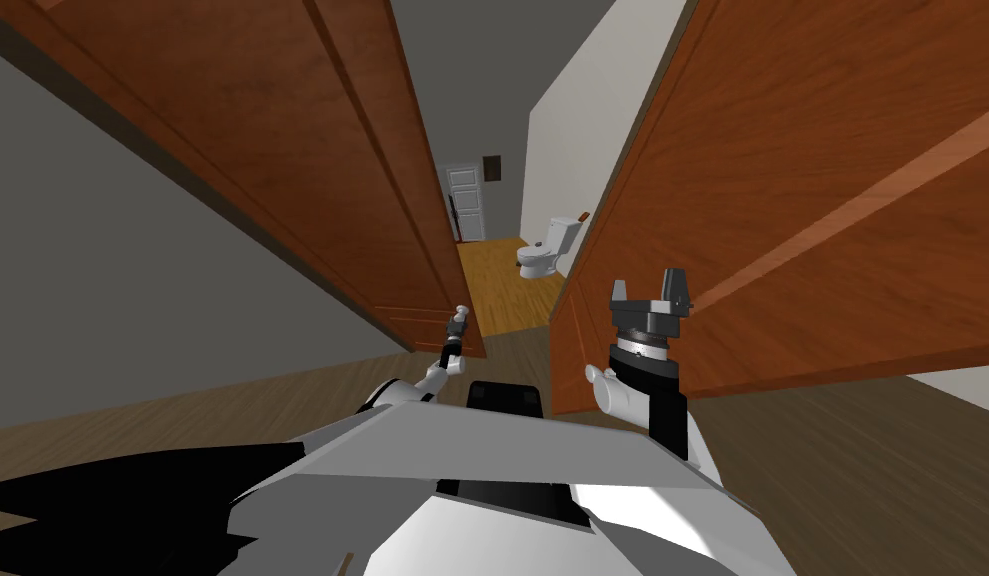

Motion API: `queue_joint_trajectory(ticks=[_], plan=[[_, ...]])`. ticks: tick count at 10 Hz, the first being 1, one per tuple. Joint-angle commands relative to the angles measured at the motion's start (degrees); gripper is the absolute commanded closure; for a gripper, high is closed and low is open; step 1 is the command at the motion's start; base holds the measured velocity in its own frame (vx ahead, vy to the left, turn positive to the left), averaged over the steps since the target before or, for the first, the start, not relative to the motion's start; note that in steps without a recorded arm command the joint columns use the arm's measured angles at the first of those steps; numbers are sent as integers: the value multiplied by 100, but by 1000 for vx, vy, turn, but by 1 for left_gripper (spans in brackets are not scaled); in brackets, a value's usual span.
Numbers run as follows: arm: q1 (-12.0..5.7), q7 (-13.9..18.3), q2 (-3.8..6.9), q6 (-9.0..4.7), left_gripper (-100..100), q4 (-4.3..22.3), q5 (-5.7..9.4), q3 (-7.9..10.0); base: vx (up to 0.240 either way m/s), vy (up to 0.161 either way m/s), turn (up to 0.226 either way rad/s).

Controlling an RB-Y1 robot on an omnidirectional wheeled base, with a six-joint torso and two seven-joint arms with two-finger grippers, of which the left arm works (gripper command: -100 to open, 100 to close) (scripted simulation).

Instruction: Pull the door open

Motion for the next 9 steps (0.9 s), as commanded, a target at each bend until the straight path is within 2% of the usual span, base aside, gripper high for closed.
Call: queue_joint_trajectory(ticks=[1, 4, 6, 7, 8, 9], plan=[[-25, 136, 160, -49, 100, 95, 12, 7, -142, 19, -79], [-10, 227, 214, -55, 100, 98, -11, -40, -47, 16, -61], [31, 437, 325, -58, 100, 112, -81, -153, -29, 36, -191], [31, 437, 325, -58, 100, 176, -81, -153, -9, 39, -90], [69, 576, 384, -45, 100, 129, -147, -239, 72, 28, -201], [80, 608, 394, -39, 100, 135, -166, -261, 157, 32, -200]])
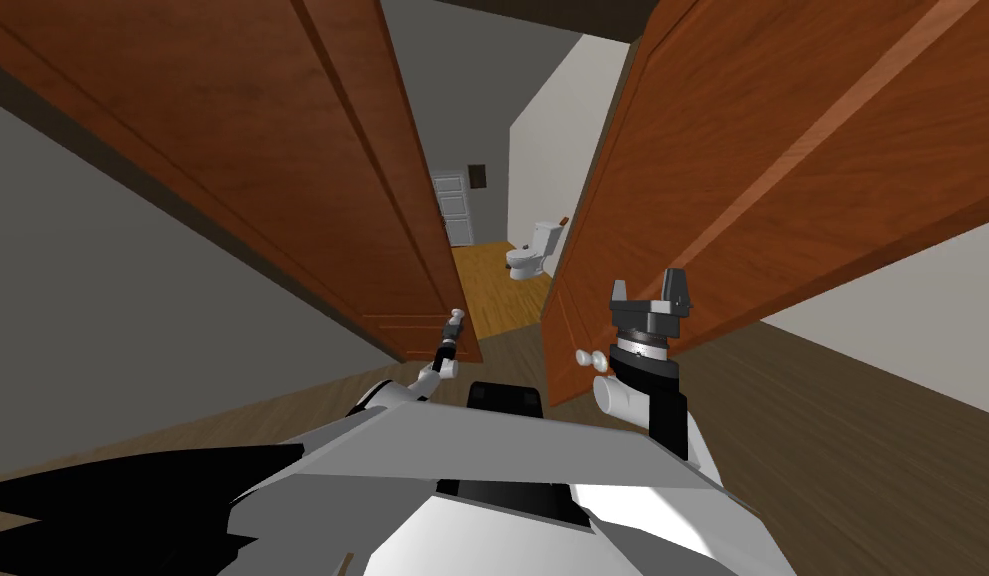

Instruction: Pull the door open

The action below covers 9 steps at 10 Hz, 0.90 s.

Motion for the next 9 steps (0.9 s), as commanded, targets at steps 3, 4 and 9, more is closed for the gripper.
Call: queue_joint_trajectory(ticks=[3, 4, 9], plan=[[-42, 77, 22, -52, 100, 80, -30, -31, 134, 19, -59], [-32, 160, 85, -91, 100, 68, -46, -59, -89, -2, -130], [74, 430, 293, -189, 100, 79, -101, -162, -161, -10, -103]])
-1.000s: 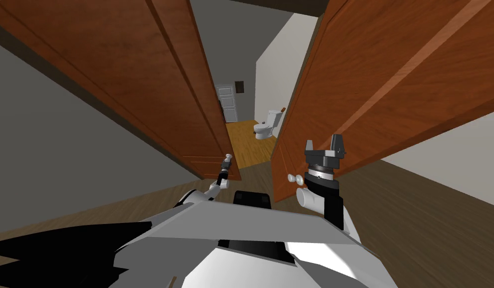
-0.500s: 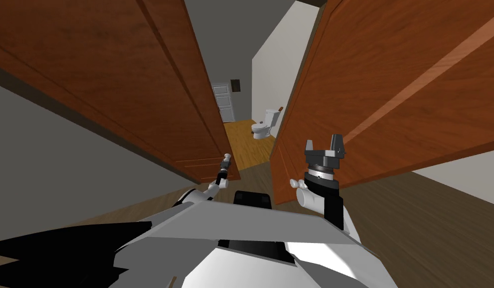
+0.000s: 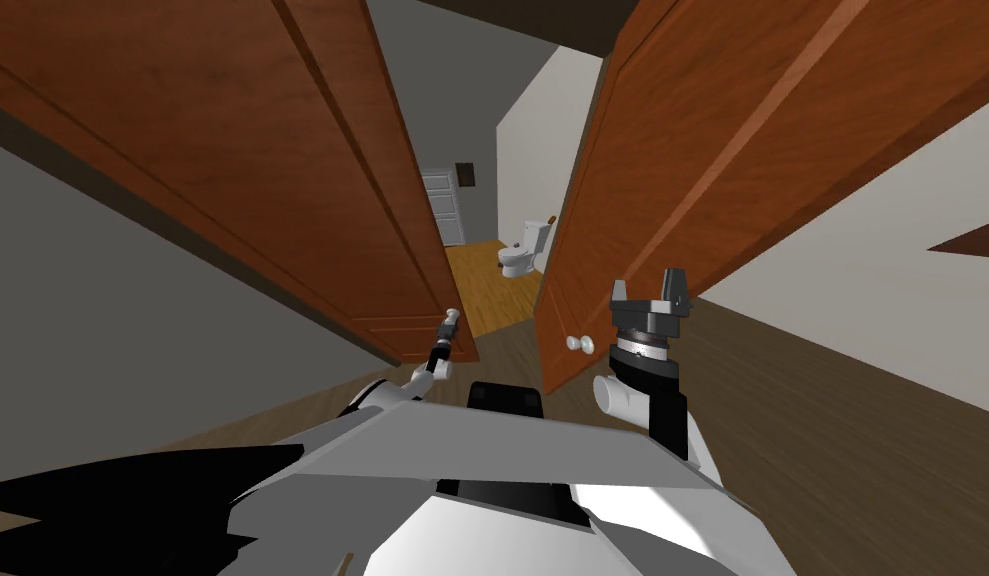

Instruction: Pull the door open

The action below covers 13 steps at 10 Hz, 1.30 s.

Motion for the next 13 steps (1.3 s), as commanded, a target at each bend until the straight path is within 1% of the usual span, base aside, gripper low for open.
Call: queue_joint_trajectory(ticks=[1, 3, 5, 6, 7, 10, 11, 12, 13], plan=[[67, 174, 66, -75, 100, 17, -49, -91, -172, -34, -127], [149, 387, 230, -152, 100, 28, -92, -172, -119, -43, -112], [231, 602, 396, -229, 100, 39, -135, -253, -121, 3, -116], [231, 602, 396, -229, 100, 39, -135, -253, -65, 12, -19], [289, 754, 513, -284, 100, 47, -166, -310, -67, 7, -95], [391, 1023, 721, -381, 100, 63, -220, -410, -69, 24, -89], [391, 1023, 721, -381, 100, 63, -220, -410, -48, 22, -35], [311, 1039, 709, -450, 100, 217, -218, -403, -16, 8, -4], [358, 1177, 780, -533, 100, 191, -308, -549, -129, 33, -51]])
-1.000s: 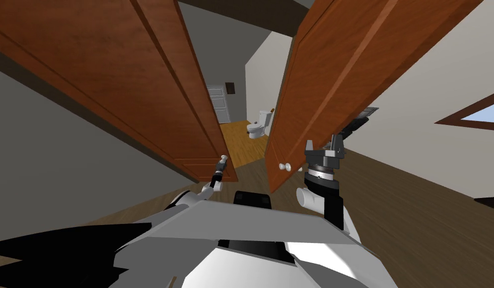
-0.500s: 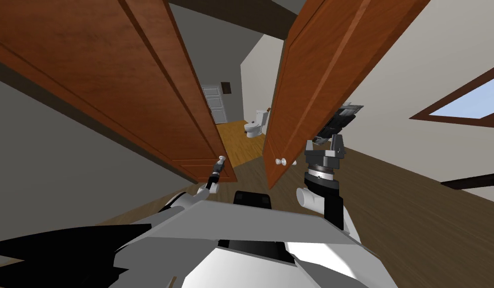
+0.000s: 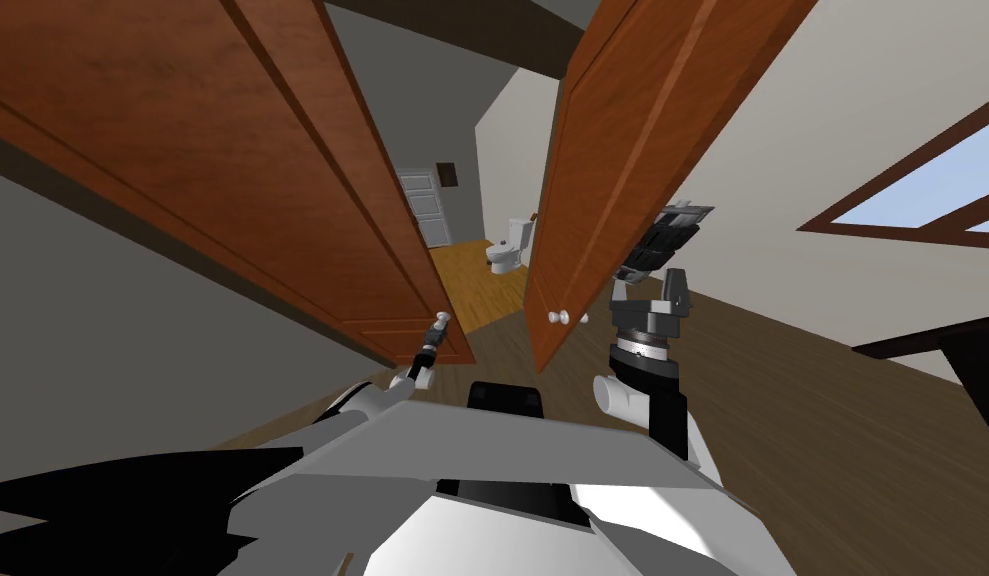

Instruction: Pull the door open

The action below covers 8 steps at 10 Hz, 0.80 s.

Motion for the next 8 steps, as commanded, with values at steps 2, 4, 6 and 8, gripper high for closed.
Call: queue_joint_trajectory(ticks=[2, 4, 6, 8], plan=[[128, 123, 66, -42, 100, 3, -86, -144, -192, 50, -55], [175, 286, 147, -150, 100, -174, -190, -315, -125, 32, -5], [198, 367, 188, -203, 100, 31, -242, -400, -203, 70, -59], [239, 506, 257, -295, 100, -205, -331, -546, -172, 66, -20]])
